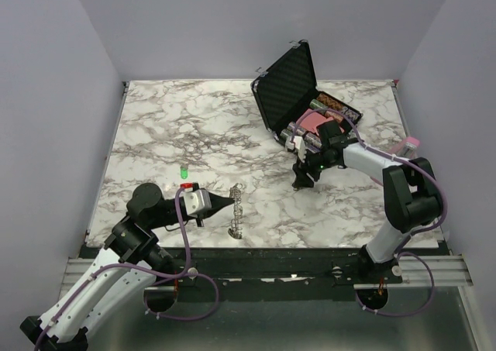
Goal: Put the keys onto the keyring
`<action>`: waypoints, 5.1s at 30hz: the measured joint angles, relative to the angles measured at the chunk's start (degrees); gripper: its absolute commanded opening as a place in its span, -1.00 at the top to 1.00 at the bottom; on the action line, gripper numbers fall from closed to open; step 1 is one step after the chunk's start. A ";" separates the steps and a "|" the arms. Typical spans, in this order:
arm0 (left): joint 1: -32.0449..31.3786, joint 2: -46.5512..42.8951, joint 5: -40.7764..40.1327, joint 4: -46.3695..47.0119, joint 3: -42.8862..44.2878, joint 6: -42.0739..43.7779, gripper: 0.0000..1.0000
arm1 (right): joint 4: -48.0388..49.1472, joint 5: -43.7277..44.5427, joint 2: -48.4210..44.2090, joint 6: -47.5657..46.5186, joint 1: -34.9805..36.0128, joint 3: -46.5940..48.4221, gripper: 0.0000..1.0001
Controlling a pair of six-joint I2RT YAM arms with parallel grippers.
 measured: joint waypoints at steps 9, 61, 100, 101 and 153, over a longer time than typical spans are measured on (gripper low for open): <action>0.35 0.00 0.00 0.00 0.00 0.00 1.00 | 3.02 -0.20 -0.76 -7.69 0.20 -5.86 -0.21; 1.40 0.59 0.02 0.00 0.00 -0.04 1.00 | 8.13 0.24 -0.37 -5.03 2.47 -6.03 0.57; 1.88 0.57 0.02 0.02 0.00 -0.04 1.00 | 1.36 -4.55 0.92 -2.25 2.56 2.19 0.99; 1.88 0.59 0.02 0.02 0.00 -0.04 1.00 | 1.14 -5.18 0.92 -2.14 2.56 2.19 0.99; 2.62 -1.86 3.54 6.40 -2.62 -1.29 1.00 | -39.21 -33.51 -4.28 -53.46 -5.07 3.52 0.99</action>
